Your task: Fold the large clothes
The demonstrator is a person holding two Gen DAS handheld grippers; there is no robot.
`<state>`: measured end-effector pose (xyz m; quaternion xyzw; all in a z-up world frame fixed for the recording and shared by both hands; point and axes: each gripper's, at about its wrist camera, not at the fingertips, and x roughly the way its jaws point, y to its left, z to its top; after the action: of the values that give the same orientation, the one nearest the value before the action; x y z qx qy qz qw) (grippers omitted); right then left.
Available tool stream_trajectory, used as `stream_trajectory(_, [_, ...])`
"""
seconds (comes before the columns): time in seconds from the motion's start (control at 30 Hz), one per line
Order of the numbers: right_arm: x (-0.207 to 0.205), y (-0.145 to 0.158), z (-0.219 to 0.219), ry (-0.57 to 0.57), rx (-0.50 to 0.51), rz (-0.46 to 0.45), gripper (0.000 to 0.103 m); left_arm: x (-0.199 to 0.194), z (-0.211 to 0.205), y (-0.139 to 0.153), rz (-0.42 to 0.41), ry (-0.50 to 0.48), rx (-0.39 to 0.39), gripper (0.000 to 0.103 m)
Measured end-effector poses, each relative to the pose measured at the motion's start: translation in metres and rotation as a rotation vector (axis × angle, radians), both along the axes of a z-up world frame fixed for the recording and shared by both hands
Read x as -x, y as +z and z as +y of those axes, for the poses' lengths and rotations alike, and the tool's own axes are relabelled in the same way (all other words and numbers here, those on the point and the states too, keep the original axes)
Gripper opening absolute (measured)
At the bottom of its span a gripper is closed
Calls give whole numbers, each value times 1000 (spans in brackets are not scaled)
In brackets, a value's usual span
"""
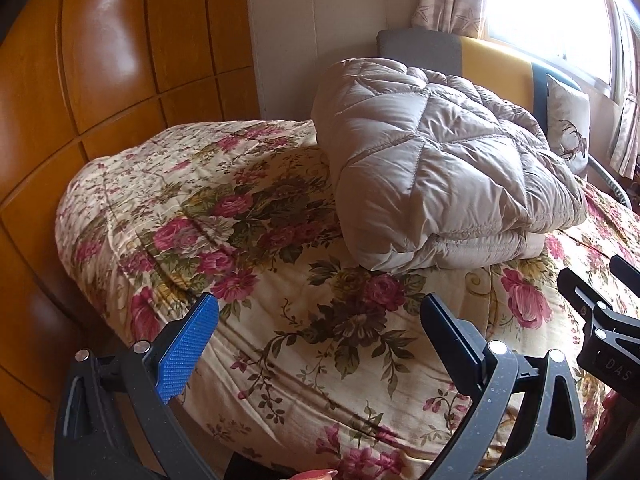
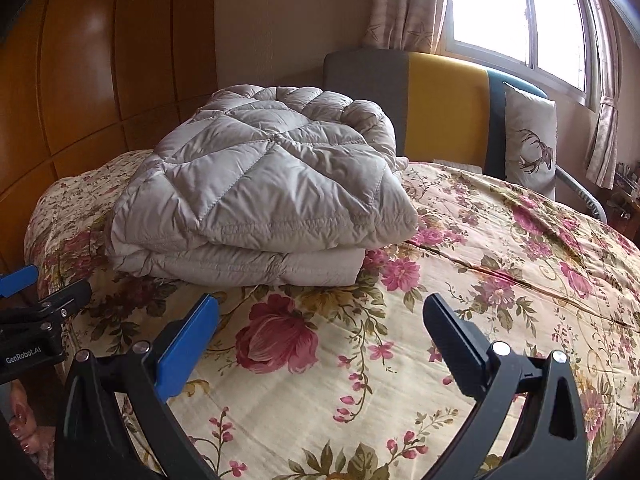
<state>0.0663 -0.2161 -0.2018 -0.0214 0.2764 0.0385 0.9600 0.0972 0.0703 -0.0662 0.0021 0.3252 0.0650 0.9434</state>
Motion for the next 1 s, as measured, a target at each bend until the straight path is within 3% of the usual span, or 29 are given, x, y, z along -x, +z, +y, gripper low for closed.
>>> stream_trajectory(1.0, [-4, -5, 2, 22, -16, 18, 101, -2, -2, -4, 11, -4, -9, 100])
